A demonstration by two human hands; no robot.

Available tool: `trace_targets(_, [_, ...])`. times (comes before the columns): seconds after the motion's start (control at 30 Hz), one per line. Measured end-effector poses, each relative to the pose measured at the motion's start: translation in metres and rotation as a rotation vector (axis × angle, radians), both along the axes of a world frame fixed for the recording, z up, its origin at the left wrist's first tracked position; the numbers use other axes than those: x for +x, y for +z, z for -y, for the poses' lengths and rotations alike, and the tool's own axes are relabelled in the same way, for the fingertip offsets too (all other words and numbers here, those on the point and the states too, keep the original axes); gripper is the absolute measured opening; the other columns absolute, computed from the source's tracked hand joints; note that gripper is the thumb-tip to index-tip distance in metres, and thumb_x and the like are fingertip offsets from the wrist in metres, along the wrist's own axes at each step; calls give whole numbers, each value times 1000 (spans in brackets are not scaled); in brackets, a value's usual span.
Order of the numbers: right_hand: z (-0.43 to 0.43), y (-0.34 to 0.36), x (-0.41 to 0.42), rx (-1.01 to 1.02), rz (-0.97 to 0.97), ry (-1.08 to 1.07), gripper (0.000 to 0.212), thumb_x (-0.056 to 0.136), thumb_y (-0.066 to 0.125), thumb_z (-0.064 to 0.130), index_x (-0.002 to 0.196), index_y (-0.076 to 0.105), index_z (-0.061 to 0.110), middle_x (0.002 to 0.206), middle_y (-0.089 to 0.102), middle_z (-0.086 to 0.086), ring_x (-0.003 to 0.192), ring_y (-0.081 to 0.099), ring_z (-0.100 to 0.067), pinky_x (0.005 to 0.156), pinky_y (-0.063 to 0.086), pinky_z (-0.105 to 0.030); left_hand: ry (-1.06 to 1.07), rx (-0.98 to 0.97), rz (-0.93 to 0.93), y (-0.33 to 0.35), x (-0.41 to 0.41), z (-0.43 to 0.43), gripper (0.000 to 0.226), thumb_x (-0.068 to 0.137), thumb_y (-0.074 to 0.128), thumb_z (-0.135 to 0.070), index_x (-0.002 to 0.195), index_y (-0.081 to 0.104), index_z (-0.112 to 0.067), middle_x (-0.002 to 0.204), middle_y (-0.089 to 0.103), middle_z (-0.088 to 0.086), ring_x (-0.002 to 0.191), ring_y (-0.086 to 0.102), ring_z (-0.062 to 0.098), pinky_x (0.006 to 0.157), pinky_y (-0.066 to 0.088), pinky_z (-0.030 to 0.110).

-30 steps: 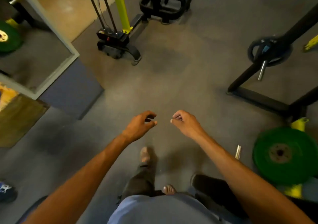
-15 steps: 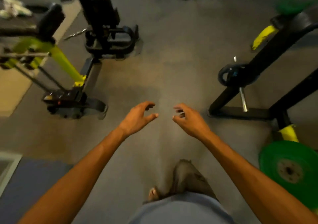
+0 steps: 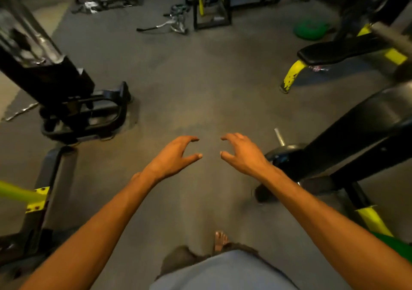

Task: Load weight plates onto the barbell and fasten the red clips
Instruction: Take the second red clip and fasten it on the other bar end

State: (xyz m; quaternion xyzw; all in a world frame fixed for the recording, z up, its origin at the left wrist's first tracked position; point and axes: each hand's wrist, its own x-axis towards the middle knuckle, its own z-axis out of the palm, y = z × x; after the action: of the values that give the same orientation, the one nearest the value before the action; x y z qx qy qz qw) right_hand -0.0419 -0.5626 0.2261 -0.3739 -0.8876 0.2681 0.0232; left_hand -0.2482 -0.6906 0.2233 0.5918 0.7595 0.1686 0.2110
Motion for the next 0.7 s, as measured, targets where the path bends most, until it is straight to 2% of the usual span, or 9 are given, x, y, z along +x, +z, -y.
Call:
trace_targets(0.27, [-165,-19,-75,23,36,-153,52,90,60,42,137,54,22,139,58,-6,128,55,-28,100,49,-42,-193,-10,40,-19,-94,-207,62,92,63,-52,144,49,-23,147,52,1,135,49,17,113,39,33])
trace_targets(0.43, [-266,-28,-112,9,55,-337,51,91,60,42,138,54,22,140,56,-5,129,54,-27,99,48,-39,-372,-23,44,-29,-141,-352,58,93,66,-44,143,52,-17,146,53,3,135,49,18,107,31,21])
trace_targets(0.57, [-330,-10,-115,-9,6,-553,49,88,58,47,132,56,27,136,60,0,122,59,-24,95,52,-42,-610,-49,32,-13,-148,-469,55,93,68,-41,139,55,-14,142,57,6,131,53,20,105,31,18])
trace_targets(0.7, [-384,7,-94,16,-72,-791,41,87,61,45,125,60,29,130,65,5,107,67,-17,89,55,-41,-791,-18,55,6,-119,-572,52,92,69,-41,135,59,-15,136,61,5,125,57,18,103,38,23])
